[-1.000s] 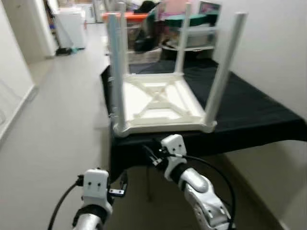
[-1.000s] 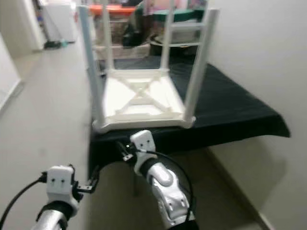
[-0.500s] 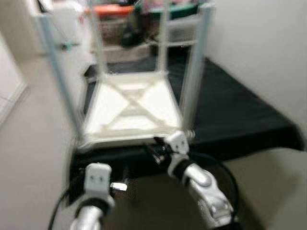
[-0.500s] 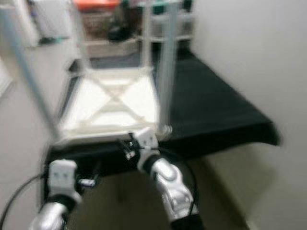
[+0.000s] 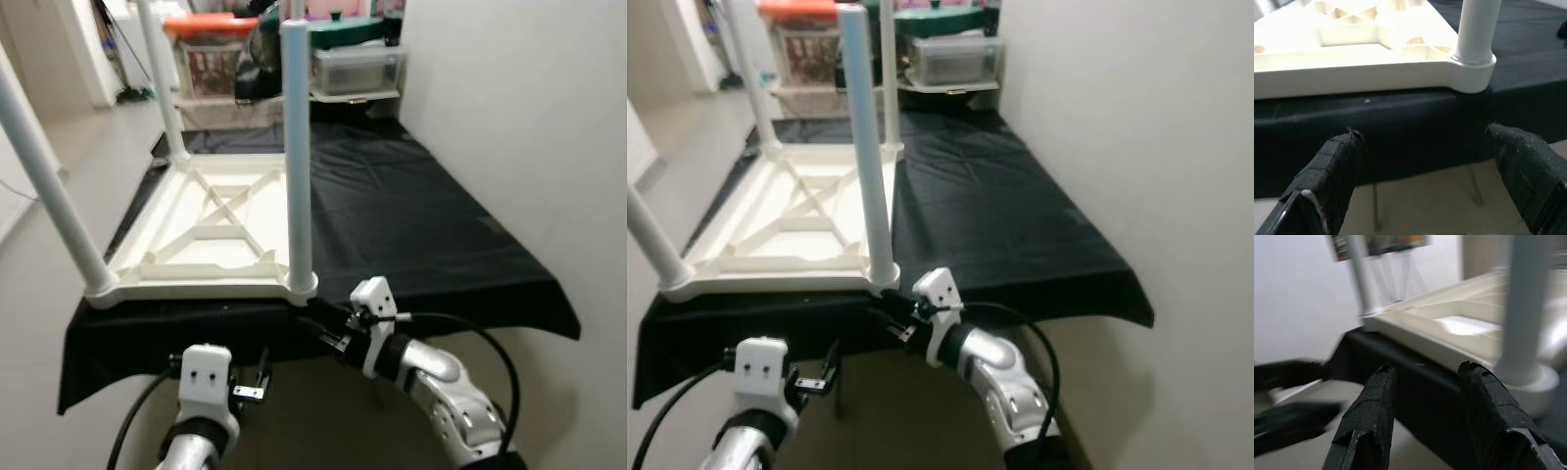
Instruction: Building children table
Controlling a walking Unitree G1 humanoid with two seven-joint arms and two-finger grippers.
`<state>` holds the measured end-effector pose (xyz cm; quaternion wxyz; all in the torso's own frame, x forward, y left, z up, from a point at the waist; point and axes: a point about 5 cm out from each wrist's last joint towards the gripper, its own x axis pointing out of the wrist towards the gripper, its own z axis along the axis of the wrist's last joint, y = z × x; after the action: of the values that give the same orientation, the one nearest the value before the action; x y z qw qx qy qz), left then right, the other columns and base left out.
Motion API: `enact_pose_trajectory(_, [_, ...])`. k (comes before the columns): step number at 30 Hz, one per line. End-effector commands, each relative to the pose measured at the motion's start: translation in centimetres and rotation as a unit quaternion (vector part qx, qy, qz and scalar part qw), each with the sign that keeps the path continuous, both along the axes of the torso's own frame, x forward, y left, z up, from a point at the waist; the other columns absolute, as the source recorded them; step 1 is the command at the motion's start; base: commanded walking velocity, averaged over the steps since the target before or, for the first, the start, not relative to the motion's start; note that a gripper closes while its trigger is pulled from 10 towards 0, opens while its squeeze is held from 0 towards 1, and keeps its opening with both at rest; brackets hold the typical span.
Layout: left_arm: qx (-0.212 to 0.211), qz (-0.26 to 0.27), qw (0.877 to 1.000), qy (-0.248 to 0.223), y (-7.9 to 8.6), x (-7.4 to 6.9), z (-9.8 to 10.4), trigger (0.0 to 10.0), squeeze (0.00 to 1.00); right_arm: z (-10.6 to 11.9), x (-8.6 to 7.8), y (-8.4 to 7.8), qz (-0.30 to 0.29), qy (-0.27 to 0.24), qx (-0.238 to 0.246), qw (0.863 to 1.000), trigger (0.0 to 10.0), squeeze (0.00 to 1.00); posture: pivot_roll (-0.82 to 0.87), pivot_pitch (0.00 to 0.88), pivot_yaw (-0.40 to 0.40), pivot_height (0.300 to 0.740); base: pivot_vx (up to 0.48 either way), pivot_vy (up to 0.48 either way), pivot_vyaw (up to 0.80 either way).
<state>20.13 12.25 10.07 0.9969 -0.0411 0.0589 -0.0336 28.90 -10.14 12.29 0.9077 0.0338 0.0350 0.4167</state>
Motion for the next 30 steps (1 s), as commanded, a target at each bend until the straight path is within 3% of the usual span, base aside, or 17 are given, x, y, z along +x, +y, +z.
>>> enact_pose_trajectory(1, [-0.001, -0.001, 1.0, 0.004, 0.0, 0.0, -0.1, 10.0, 0.0, 0.5, 0.6, -0.5, -0.032, -0.015, 0.003, 0.999, 10.0, 0.0, 0.07, 0.0, 0.011, 0.74, 0.0, 0.0, 0.0])
enact_pose_trajectory(4, [-0.004, 0.0, 1.0, 0.004, 0.0, -0.1, -0.1, 10.0, 0.0, 0.9, 1.5, -0.8, -0.084, -0.026, -0.001, 0.996, 10.0, 0.0, 0.07, 0.0, 0.011, 0.74, 0.0, 0.0, 0.0])
enact_pose_trajectory(5, [-0.005, 0.0, 1.0, 0.003, 0.0, -0.1, -0.1, 10.0, 0.0, 1.0, 1.9, -0.9, -0.101, -0.028, 0.003, 0.994, 10.0, 0.09, 0.07, 0.0, 0.011, 0.74, 0.0, 0.0, 0.0])
enact_pose_trajectory(8, [-0.006, 0.0, 1.0, 0.003, 0.0, -0.1, -0.1, 10.0, 0.0, 1.1, 2.1, -0.9, -0.109, -0.027, 0.002, 0.994, 10.0, 0.09, 0.07, 0.0, 0.008, 0.74, 0.0, 0.0, 0.0])
enact_pose_trajectory(9, [-0.006, 0.0, 1.0, 0.003, 0.0, -0.1, -0.1, 10.0, 0.0, 1.2, 2.3, -0.9, -0.111, -0.031, 0.001, 0.993, 10.0, 0.27, 0.07, 0.0, 0.008, 0.74, 0.0, 0.0, 0.0])
enact_pose_trajectory(11, [-0.006, 0.0, 1.0, 0.003, 0.0, -0.1, -0.1, 10.0, 0.0, 1.2, 2.3, -0.9, -0.111, -0.031, 0.001, 0.993, 10.0, 0.27, 0.07, 0.0, 0.008, 0.74, 0.0, 0.0, 0.0])
enact_pose_trajectory(12, [-0.008, -0.001, 1.0, 0.002, 0.0, -0.1, -0.1, 10.0, 0.0, 1.9, 2.5, -0.5, -0.109, -0.05, 0.009, 0.993, 10.0, 1.0, 0.07, 0.0, 0.008, 0.74, 0.0, 0.0, 0.0])
enact_pose_trajectory(17, [-0.01, 0.0, 1.0, 0.002, 0.0, -0.1, 0.0, 10.0, 0.0, 2.4, 2.5, 0.4, -0.104, -0.065, 0.006, 0.992, 10.0, 1.0, 0.07, 0.0, 0.002, 0.74, 0.0, 0.0, 0.0])
enact_pose_trajectory(18, [-0.01, 0.0, 1.0, 0.002, 0.0, -0.1, 0.0, 10.0, 0.0, 2.5, 2.5, 0.5, -0.104, -0.07, 0.002, 0.992, 10.0, 0.82, 0.07, 0.0, 0.002, 0.74, 0.0, 0.0, 0.0])
enact_pose_trajectory(20, [-0.01, 0.0, 1.0, 0.002, 0.0, -0.1, 0.0, 10.0, 0.0, 2.5, 2.5, 0.5, -0.104, -0.07, 0.002, 0.992, 10.0, 0.82, 0.07, 0.0, 0.002, 0.74, 0.0, 0.0, 0.0])
enact_pose_trajectory(21, [-0.01, 0.0, 1.0, 0.003, 0.0, -0.1, 0.0, 10.0, 0.0, 2.8, 2.6, 0.6, -0.11, -0.083, -0.005, 0.99, 10.0, 0.0, 0.07, 0.0, 0.002, 0.74, 0.0, 0.0, 0.0])
enact_pose_trajectory(26, [-0.01, -0.001, 1.0, 0.003, 0.0, -0.1, 0.0, 10.0, 0.0, 4.4, 3.0, 0.3, -0.177, -0.129, -0.032, 0.975, 10.0, 0.0, 0.07, 0.0, 0.012, 0.74, 0.0, 0.0, 0.0])
enact_pose_trajectory(30, [-0.01, -0.002, 1.0, 0.003, 0.1, -0.2, 0.0, 10.0, 0.0, 5.4, 3.0, 0.8, -0.203, -0.136, -0.023, 0.969, 10.0, 0.0, 0.07, 0.0, 0.012, 0.74, 0.0, 0.0, 0.0])
